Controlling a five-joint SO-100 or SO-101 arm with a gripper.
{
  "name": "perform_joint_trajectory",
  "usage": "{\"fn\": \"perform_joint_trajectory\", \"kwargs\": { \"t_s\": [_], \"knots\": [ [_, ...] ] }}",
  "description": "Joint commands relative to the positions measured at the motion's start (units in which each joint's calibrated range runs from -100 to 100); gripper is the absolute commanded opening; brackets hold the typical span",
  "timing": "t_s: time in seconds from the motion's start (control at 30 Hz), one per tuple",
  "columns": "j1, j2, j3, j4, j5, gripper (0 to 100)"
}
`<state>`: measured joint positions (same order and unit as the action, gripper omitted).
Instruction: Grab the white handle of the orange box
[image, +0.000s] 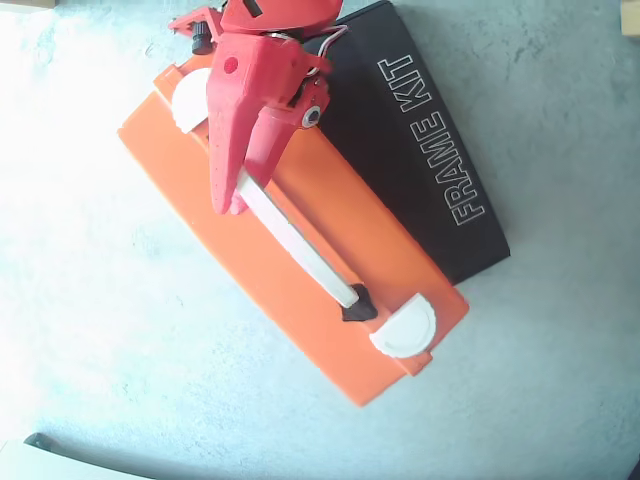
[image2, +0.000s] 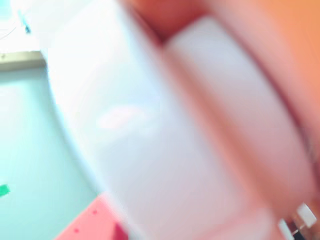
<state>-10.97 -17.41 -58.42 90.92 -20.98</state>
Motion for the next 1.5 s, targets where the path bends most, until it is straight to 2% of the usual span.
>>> {"fn": "perform_joint_trajectory", "kwargs": {
  "t_s": [0.0, 0.17, 0.27, 0.47, 0.5, 0.6, 0.8, 1.03, 1.47],
  "knots": [
    [1.55, 4.29, 6.53, 8.58, -0.3, 1],
    [2.4, 5.22, 20.98, 7.73, -0.2, 1],
    [4.42, 7.5, 33.47, 3.08, -0.04, 1],
    [5.58, 7.75, 60.32, -16.97, 0.01, 1],
    [5.66, 6.48, 70.87, -24.25, 0.01, 1],
    [5.19, 2.6, 87.53, -35.33, -0.3, 1],
    [5.97, -5.33, 114.11, -51.83, -0.41, 1],
    [5.81, -8.95, 133.34, -65.79, -0.35, 1],
    [5.81, -24.31, 155.85, -74.17, -0.3, 1]
  ]
}}
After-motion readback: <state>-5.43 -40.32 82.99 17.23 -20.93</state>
